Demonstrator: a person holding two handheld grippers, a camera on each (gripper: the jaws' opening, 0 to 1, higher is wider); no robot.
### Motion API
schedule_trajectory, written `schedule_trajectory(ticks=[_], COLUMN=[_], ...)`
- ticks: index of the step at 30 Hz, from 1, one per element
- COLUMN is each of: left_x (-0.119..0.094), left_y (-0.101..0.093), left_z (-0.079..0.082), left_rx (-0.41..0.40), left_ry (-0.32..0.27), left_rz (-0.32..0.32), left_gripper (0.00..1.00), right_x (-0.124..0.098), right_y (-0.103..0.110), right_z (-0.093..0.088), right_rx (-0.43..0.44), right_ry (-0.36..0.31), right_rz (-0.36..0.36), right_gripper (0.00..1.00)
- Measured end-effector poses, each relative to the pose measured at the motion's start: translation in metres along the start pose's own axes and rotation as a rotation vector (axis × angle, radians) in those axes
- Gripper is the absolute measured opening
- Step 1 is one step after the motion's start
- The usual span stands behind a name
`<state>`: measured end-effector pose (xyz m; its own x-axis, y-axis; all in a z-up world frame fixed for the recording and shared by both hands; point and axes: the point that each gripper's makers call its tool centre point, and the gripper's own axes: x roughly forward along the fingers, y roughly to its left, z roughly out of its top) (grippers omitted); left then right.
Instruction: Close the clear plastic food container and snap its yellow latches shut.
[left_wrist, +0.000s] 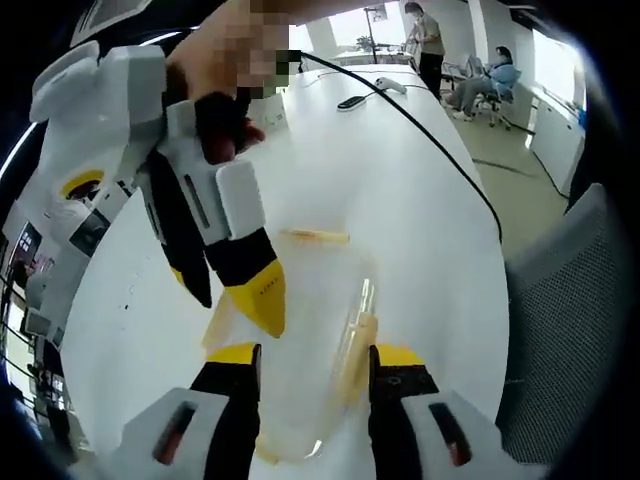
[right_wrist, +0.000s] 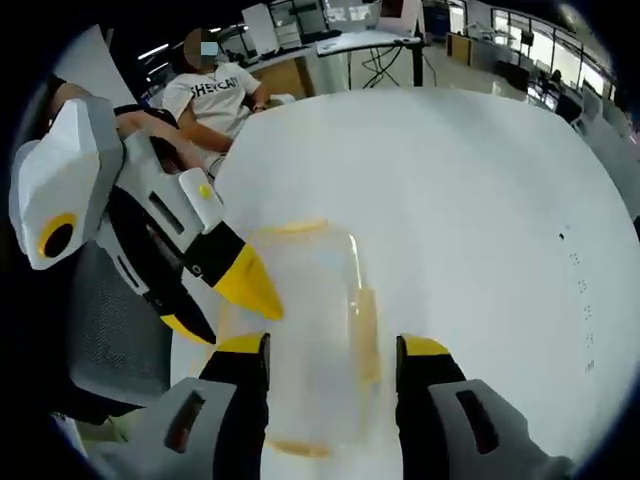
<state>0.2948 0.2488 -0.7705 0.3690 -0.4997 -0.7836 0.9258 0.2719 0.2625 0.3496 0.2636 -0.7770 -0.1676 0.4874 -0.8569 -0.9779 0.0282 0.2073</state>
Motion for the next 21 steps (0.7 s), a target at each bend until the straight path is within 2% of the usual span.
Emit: schedule_trajectory(ticks=[6,8,10,21], left_x=[0.0048,0.0048,0.0049,0.0087], left_y=[-0.0028,-0.0016,-0.0009,-0.0011], left_z=[-0.0045,-0.0046,-0.0055,-0.0065], left_rx=[0.048,0.037,0.042,0.084], left_ry=[0.026,0.03,0.029,0.036], left_rz=[0.005,0.008,0.01,0.039], left_gripper=[0.39,0.39,0.39,0.37], right_x=[0.0051,0.006,0.0064,0.0077], right_y=[0.0021,0.005,0.004,0.0026], right_z=[-0.0009,-0.0001,0.0014,-0.0005], right_rx=[-0.002,-0.013,-0.039,-0.051], right_ry=[0.058,0.076,0.092,0.173], right_rz=[0.043,0.06,0.045,0.041], right_gripper=[0.43,0.41,0.41,0.36])
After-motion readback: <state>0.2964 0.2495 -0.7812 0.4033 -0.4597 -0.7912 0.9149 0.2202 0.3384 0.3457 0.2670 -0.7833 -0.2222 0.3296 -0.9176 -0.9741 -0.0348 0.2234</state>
